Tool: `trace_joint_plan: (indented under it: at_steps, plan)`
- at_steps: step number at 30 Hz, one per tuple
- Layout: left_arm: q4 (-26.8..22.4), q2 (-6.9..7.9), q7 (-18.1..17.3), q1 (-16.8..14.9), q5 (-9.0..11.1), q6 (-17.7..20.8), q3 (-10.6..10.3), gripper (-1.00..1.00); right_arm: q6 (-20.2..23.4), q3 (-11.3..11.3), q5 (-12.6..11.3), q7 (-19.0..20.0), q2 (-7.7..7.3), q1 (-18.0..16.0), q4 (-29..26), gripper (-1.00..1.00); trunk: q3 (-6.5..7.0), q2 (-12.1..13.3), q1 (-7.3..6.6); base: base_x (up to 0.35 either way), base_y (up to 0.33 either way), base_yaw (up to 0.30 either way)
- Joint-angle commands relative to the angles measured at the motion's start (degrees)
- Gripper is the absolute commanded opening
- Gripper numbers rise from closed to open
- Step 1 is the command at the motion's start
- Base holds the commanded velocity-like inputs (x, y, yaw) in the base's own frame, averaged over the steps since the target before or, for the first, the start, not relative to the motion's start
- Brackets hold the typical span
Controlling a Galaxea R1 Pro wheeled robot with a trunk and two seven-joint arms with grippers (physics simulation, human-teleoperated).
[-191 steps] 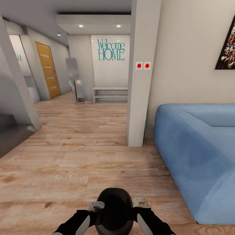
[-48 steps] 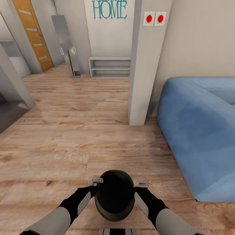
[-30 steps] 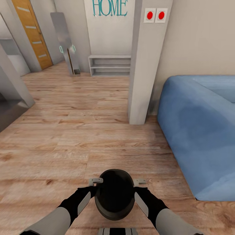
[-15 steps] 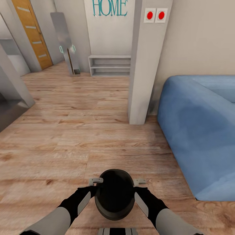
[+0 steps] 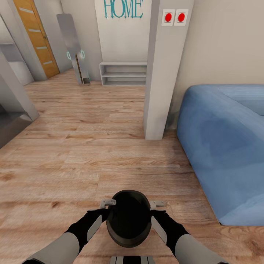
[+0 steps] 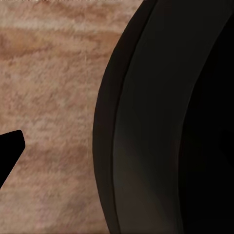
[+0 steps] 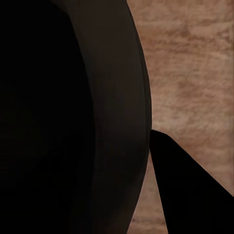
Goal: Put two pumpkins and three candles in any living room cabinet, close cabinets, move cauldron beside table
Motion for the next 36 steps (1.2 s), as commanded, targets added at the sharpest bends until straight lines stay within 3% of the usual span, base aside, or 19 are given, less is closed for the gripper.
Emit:
trace_joint_plan:
  at_steps: [1, 10, 11, 31, 36]
  plan:
    - [-0.11, 0.05, 0.40, -0.01, 0.59, 0.22, -0.48, 1.00, 0.06, 0.60, -1.58, -0.42, -0.02, -0.01, -0.10, -1.00, -0.05, -0.02, -0.01, 0.000, 0.000, 0.000]
    - [-0.21, 0.05, 0.22, 0.03, 0.59, 0.13, -0.48, 1.00, 0.06, 0.60, -1.58, -0.42, -0.02, -0.01, -0.10, -1.00, -0.05, -0.02, -0.01, 0.000, 0.000, 0.000]
    - [-0.19, 0.05, 0.21, 0.03, 0.59, 0.13, -0.46, -1.00, 0.06, 0.60, -1.58, -0.42, -0.02, -0.01, -0.10, -1.00, -0.05, -0.02, -0.01, 0.000, 0.000, 0.000]
    - [-0.39, 0.05, -0.02, 0.12, 0.68, -0.52, -0.46, -1.00, 0.06, 0.60, -1.58, -0.42, -0.04, -0.01, -0.10, -1.00, -0.05, -0.02, -0.01, 0.000, 0.000, 0.000]
    - [-0.39, 0.05, -0.14, 0.12, 0.68, -0.56, -0.47, -1.00, 0.04, 0.60, -1.58, -0.42, -0.10, -0.01, -0.10, -1.00, 1.06, 0.05, -0.14, 0.000, 0.000, 0.000]
